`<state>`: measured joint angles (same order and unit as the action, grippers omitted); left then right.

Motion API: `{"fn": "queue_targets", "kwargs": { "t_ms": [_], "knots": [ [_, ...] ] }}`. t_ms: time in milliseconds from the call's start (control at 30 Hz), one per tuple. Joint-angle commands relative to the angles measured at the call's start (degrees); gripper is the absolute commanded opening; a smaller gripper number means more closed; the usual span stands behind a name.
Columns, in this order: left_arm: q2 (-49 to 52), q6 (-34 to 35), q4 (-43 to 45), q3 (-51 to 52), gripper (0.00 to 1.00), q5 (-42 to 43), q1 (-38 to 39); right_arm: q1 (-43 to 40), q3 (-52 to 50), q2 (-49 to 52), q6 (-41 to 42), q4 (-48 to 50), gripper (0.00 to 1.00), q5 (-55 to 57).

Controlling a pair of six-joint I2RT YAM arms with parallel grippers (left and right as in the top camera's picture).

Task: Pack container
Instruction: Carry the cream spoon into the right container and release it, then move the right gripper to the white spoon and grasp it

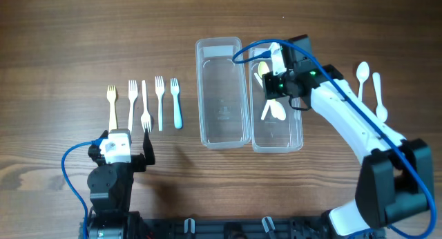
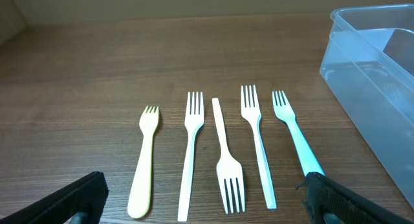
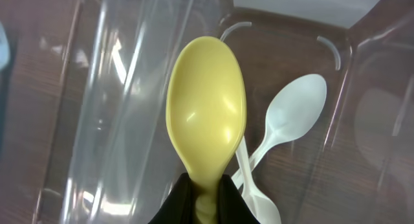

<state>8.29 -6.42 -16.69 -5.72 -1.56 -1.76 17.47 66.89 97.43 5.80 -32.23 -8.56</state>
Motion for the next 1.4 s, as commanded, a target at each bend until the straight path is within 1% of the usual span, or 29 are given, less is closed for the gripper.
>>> {"fn": "queue_targets", "kwargs": {
  "t_ms": [0,167,233,300,367,400,500,633,800,867,933,1100,1200,1267,1367],
  "knots": [
    [0.0,-0.9,0.1,0.5,1.00,0.9,0.3,0.3,0.1,-0.2,0.1,0.3,0.40,0.6],
    [0.0,-0.9,0.1,0.5,1.00,0.9,0.3,0.3,0.2,-1.5,0.2,0.9,0.47,0.6],
    [0.0,-0.9,0.1,0.5,1.00,0.9,0.3,0.3,0.2,-2.6,0.2,1.2,0.46,1.3],
    [0.0,-0.9,0.1,0.5,1.00,0.9,0.3,0.1,0.3,-4.3,0.2,1.0,0.44,4.5],
    [0.0,-0.9,0.1,0.5,1.00,0.9,0.3,-0.6,0.3,-6.4,0.2,0.7,0.46,9.3],
    [0.0,-0.9,0.1,0.5,1.00,0.9,0.3,-1.2,0.3,-7.8,0.2,0.5,0.49,12.3],
    [0.0,-0.9,0.1,0.5,1.00,0.9,0.3,-3.6,0.3,-10.4,0.2,0.5,0.49,17.4],
    [0.0,-0.9,0.1,0.5,1.00,0.9,0.3,-7.8,0.3,-11.3,0.2,0.3,0.50,19.1],
    [0.0,-0.9,0.1,0.5,1.00,0.9,0.3,-12.6,0.3,-10.1,-3.1,0.0,0.50,19.3],
    [0.0,-0.9,0.1,0.5,1.00,0.9,0.3,-14.7,0.2,-8.9,-3.6,1.6,0.50,20.3],
    [0.0,-0.9,0.1,0.5,1.00,0.9,0.3,-15.8,0.2,-7.9,-4.3,3.7,0.50,20.4],
    [0.0,-0.9,0.1,0.5,1.00,0.9,0.3,-18.4,0.2,-3.3,-4.9,12.3,0.49,20.4],
    [0.0,-0.9,0.1,0.5,1.00,0.9,0.3,-19.8,0.2,-0.2,-6.6,15.0,0.50,20.4],
    [0.0,-0.9,0.1,0.5,1.00,0.9,0.3,-21.1,0.2,1.9,-6.9,14.5,0.50,20.0],
    [0.0,-0.9,0.1,0.5,1.00,0.9,0.3,-22.8,0.2,4.4,-7.0,11.3,0.50,19.3]
  ]
}}
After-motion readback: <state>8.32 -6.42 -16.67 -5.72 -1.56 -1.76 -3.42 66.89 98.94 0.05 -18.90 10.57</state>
